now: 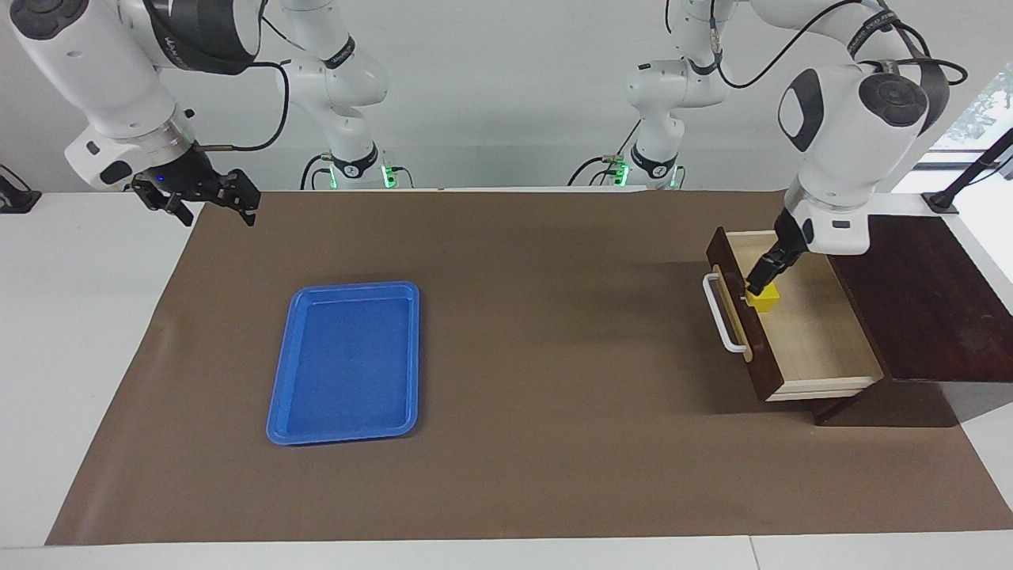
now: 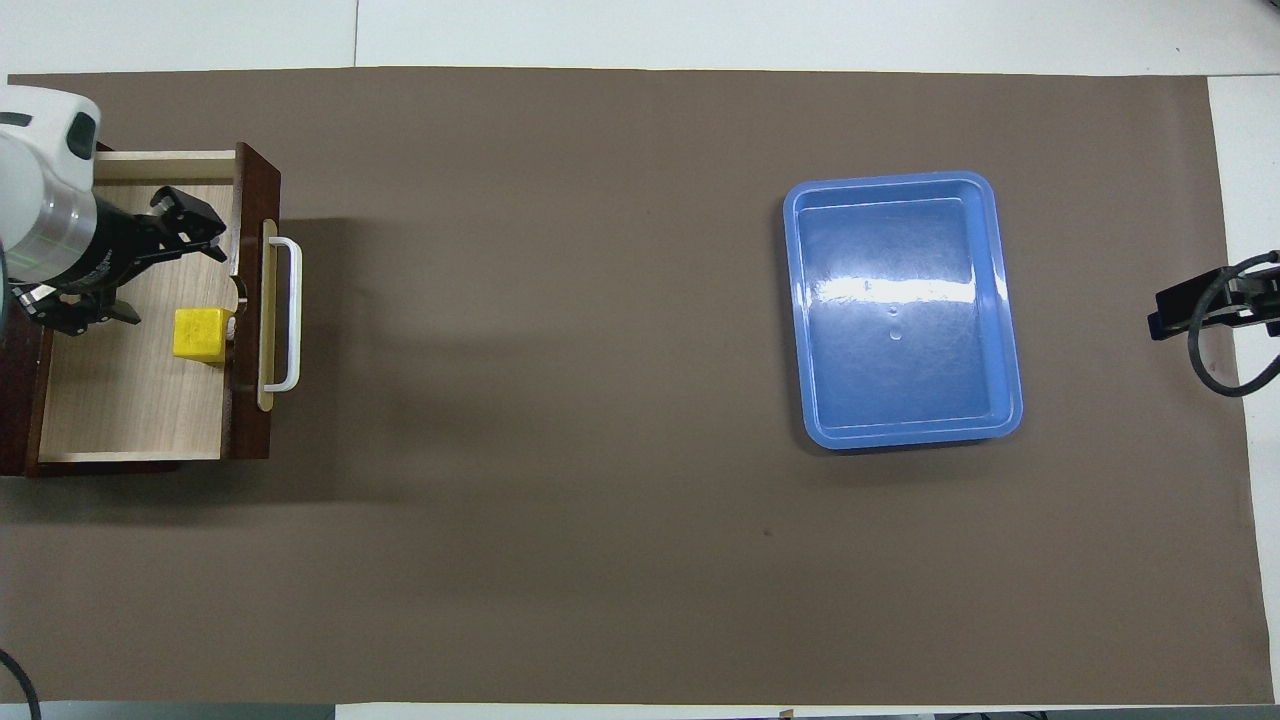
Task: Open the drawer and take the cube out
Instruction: 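Lower the left gripper into the drawer around the yellow cube, then close the left gripper on the yellow cube and lift it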
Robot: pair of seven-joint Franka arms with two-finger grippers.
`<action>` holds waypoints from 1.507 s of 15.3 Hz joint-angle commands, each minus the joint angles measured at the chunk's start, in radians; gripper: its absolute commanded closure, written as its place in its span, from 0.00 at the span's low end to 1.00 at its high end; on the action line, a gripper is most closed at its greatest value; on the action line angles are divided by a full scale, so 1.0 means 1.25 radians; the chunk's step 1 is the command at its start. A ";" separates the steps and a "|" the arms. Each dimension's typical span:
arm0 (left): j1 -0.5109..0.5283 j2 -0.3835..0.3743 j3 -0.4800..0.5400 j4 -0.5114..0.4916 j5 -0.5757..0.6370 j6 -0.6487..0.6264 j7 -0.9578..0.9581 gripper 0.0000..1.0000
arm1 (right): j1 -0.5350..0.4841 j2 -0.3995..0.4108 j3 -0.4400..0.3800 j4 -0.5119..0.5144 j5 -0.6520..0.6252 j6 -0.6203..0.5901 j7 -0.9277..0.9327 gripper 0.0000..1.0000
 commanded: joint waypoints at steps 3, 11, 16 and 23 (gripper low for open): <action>0.059 -0.041 -0.008 -0.152 -0.012 0.164 -0.364 0.00 | -0.003 -0.016 0.004 -0.018 -0.003 -0.001 -0.012 0.00; 0.059 -0.072 -0.009 -0.260 -0.012 0.210 -0.550 0.00 | -0.002 -0.017 0.004 -0.019 -0.003 -0.002 -0.013 0.00; 0.063 -0.072 -0.008 -0.264 -0.012 0.234 -0.591 0.62 | -0.002 -0.017 0.004 -0.019 -0.003 -0.002 -0.014 0.00; 0.047 -0.006 -0.011 0.018 -0.021 -0.003 -0.600 1.00 | 0.006 -0.069 0.005 -0.134 0.057 0.067 0.139 0.00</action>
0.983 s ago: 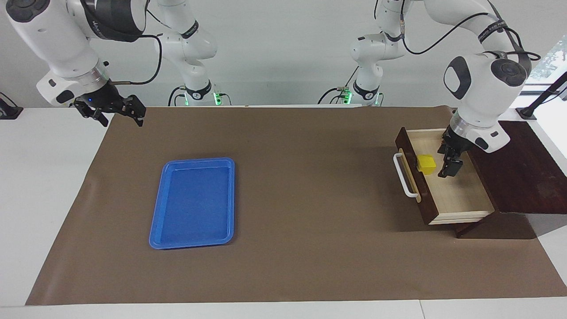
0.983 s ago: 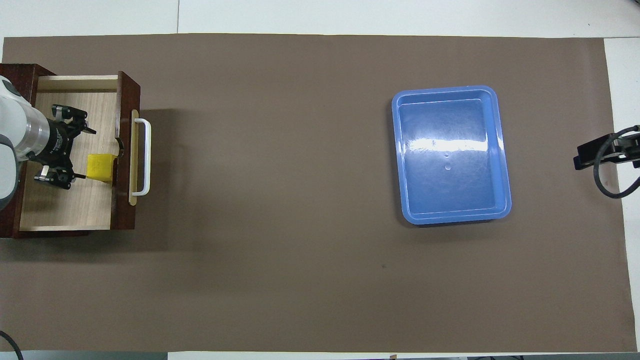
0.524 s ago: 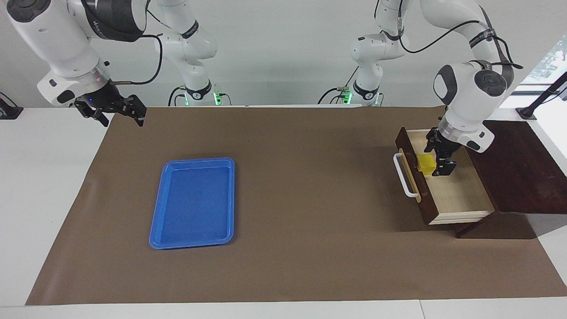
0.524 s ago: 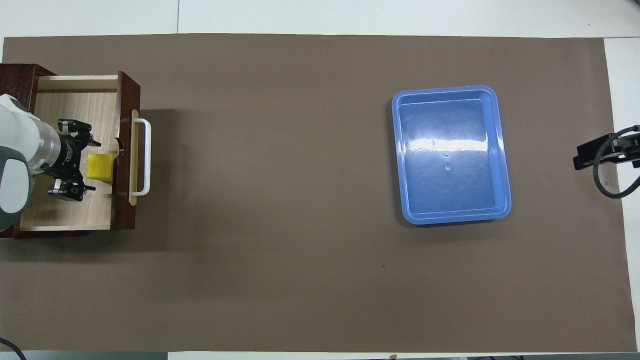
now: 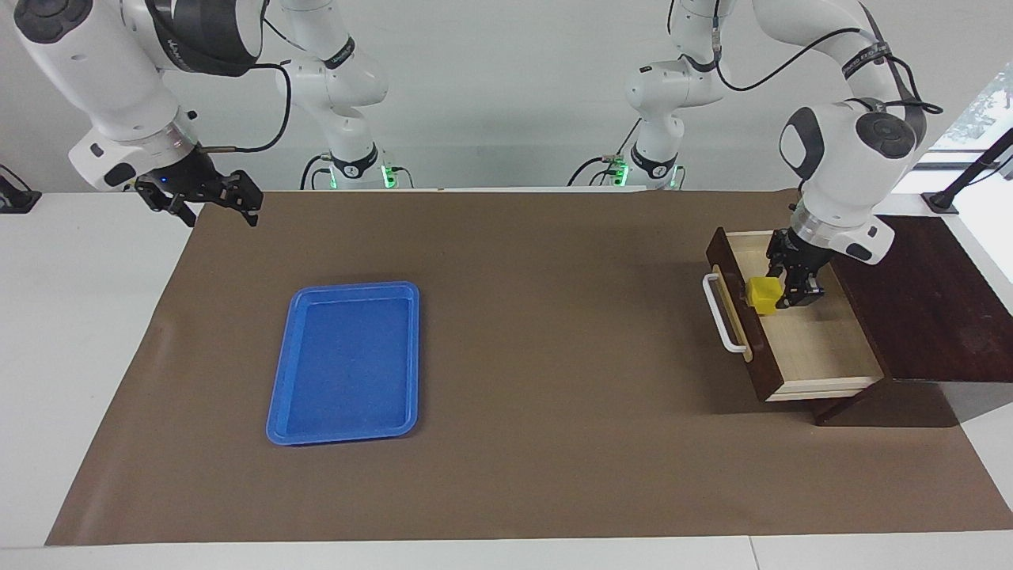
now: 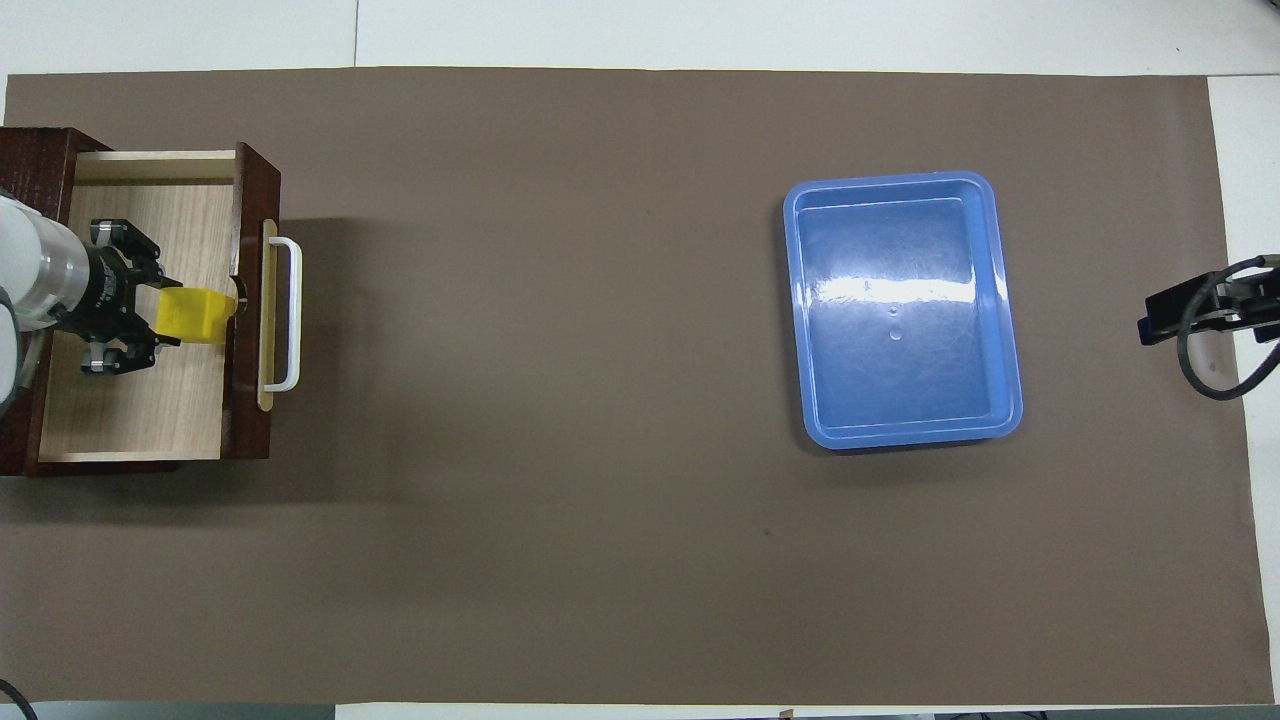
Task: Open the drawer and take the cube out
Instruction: 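Close the left gripper on the yellow cube and lift it, then carry the cube with the left gripper while the right gripper approaches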
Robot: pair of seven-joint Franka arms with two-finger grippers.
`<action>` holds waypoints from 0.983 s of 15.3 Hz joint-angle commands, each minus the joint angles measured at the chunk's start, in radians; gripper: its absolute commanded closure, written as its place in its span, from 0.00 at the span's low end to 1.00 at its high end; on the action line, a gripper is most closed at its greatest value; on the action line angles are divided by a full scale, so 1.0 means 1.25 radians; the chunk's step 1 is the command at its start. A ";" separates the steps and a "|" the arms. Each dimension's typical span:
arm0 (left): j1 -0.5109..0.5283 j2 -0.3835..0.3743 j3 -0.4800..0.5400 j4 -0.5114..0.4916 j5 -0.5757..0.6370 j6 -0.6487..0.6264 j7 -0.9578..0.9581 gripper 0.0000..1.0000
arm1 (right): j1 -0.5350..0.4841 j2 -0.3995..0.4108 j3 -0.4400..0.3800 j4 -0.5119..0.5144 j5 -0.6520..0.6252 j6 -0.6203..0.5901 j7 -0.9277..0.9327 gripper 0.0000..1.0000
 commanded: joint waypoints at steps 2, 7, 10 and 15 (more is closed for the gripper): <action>-0.032 0.034 -0.008 0.187 -0.048 -0.169 -0.035 1.00 | 0.044 -0.084 0.004 -0.169 0.080 0.106 0.256 0.00; -0.206 0.006 -0.012 0.132 -0.086 -0.129 -0.348 1.00 | 0.107 -0.073 0.004 -0.250 0.240 0.232 0.626 0.00; -0.305 -0.023 -0.012 0.050 -0.149 0.002 -0.505 1.00 | 0.142 -0.036 0.004 -0.272 0.346 0.308 0.768 0.00; -0.451 -0.033 -0.013 -0.058 -0.156 0.184 -0.703 1.00 | 0.185 0.032 0.004 -0.281 0.529 0.381 0.854 0.00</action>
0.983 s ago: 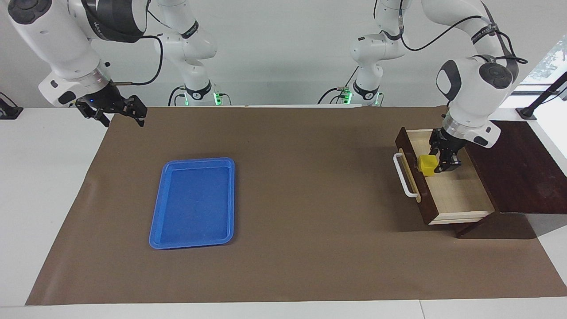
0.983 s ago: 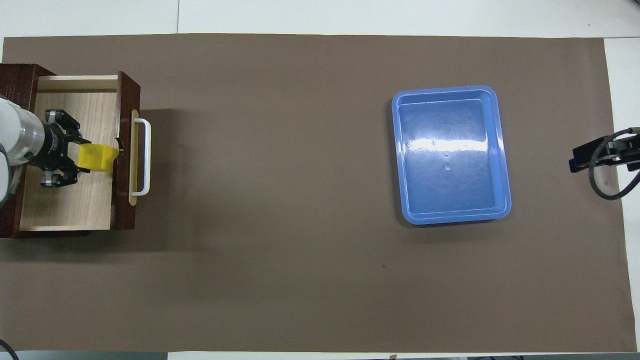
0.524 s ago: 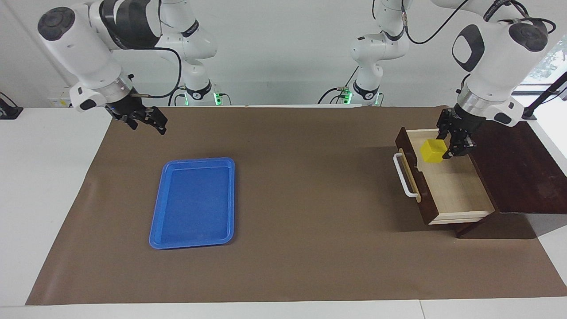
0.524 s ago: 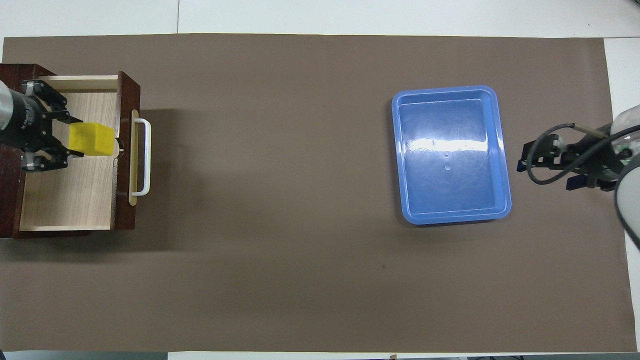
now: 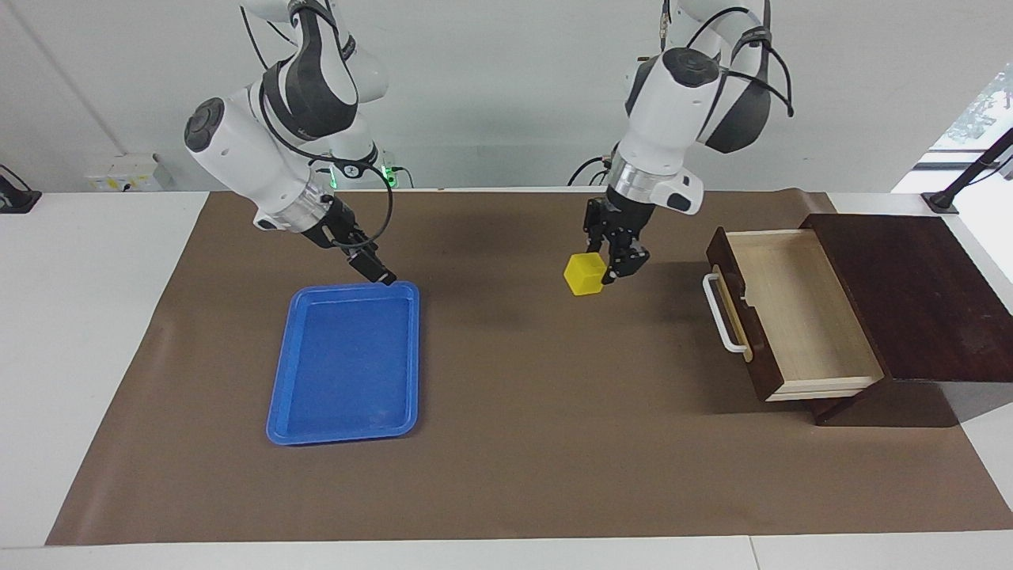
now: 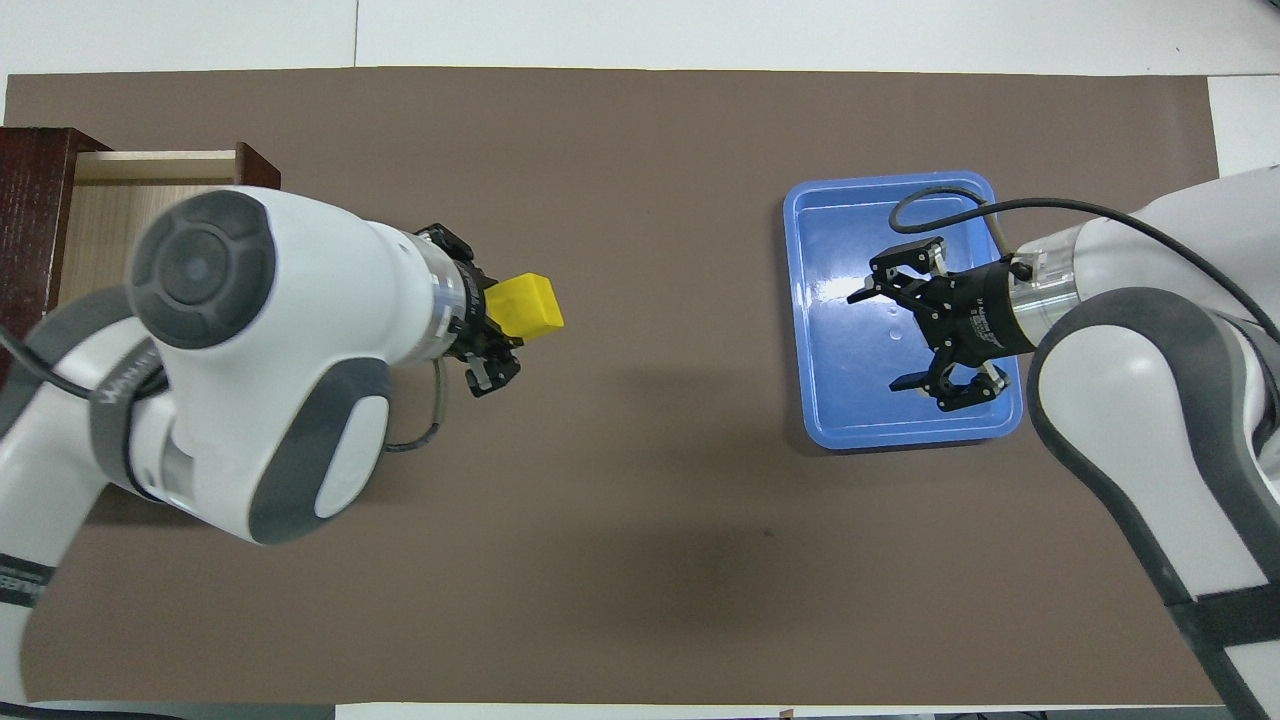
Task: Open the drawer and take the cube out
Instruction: 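Carry the cube with the left gripper while the right gripper approaches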
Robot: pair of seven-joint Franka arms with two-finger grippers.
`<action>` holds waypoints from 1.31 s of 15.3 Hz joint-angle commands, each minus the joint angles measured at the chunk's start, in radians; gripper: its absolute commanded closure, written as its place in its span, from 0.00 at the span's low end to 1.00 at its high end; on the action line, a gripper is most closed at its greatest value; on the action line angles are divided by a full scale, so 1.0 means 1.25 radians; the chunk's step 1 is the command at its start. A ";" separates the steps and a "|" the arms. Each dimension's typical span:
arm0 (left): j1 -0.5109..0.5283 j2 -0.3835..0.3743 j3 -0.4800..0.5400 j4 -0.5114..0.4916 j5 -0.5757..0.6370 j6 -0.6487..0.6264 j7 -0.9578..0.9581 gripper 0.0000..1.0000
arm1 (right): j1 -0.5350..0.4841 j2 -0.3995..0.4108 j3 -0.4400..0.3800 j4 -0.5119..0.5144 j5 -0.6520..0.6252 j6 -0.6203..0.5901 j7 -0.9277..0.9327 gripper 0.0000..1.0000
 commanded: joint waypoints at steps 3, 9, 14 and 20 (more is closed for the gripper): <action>-0.105 -0.029 0.016 -0.107 -0.016 0.137 -0.077 1.00 | 0.068 0.045 -0.003 -0.007 0.113 0.031 0.011 0.00; -0.166 -0.007 0.013 -0.110 -0.016 0.235 -0.141 1.00 | 0.098 0.099 -0.002 0.001 0.191 0.076 -0.062 0.00; -0.176 0.004 0.013 -0.111 -0.016 0.251 -0.143 1.00 | 0.129 0.136 -0.002 0.026 0.220 0.103 -0.059 0.00; -0.174 0.010 0.013 -0.115 -0.016 0.260 -0.143 1.00 | 0.198 0.139 -0.003 0.031 0.220 0.136 -0.022 0.00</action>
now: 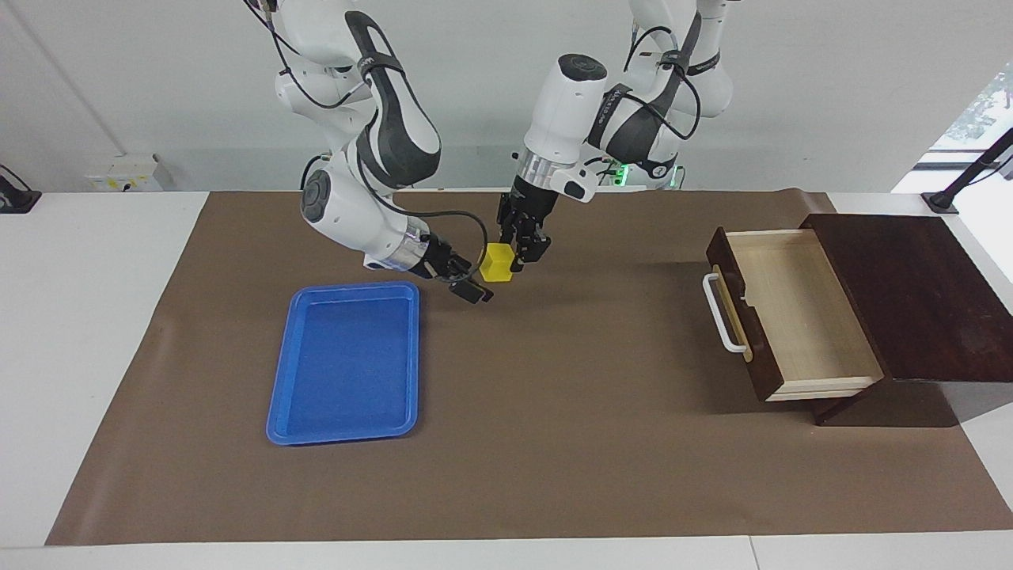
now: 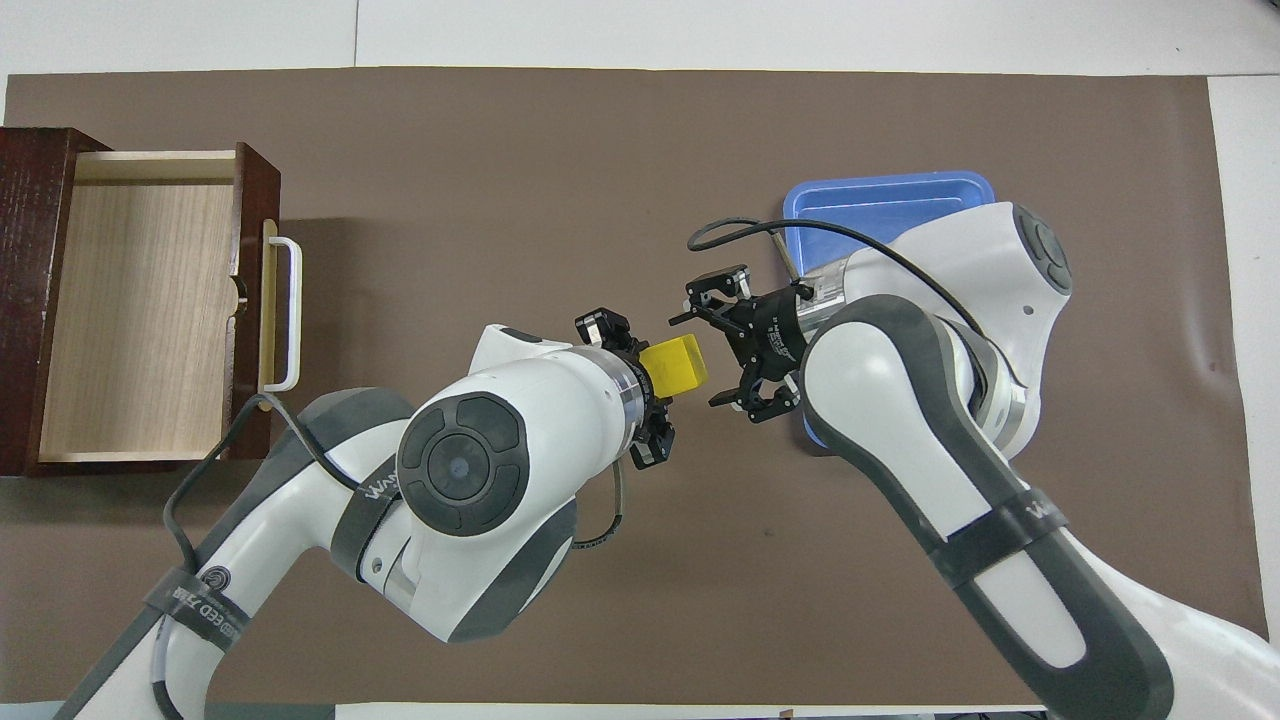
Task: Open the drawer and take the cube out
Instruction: 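Close the right gripper on the yellow cube beside the left gripper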
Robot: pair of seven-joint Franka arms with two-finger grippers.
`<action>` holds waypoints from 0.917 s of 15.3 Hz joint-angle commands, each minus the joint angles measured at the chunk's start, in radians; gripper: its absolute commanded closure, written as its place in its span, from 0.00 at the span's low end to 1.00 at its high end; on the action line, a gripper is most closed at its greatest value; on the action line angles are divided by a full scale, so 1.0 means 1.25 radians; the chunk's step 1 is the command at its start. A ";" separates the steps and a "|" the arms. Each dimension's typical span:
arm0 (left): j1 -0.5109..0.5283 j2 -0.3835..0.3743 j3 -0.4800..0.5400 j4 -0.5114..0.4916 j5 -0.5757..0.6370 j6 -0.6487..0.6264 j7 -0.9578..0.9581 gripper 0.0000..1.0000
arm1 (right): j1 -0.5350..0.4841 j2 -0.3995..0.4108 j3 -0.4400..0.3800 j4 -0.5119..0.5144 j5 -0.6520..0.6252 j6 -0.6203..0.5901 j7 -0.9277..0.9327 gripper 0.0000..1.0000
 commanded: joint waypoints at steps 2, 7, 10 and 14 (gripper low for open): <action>-0.016 -0.002 0.013 -0.016 -0.014 0.023 -0.006 1.00 | 0.019 0.006 -0.004 0.007 0.021 0.012 0.015 0.00; -0.015 -0.001 0.014 -0.017 -0.014 0.022 -0.004 1.00 | 0.032 0.006 -0.004 0.007 0.021 0.024 0.033 0.00; -0.015 -0.001 0.014 -0.017 -0.014 0.022 -0.004 1.00 | 0.031 0.006 -0.004 0.007 0.021 0.024 0.033 0.04; -0.013 -0.001 0.014 -0.017 -0.014 0.020 -0.002 1.00 | 0.026 0.007 -0.002 0.007 0.022 0.019 0.036 0.82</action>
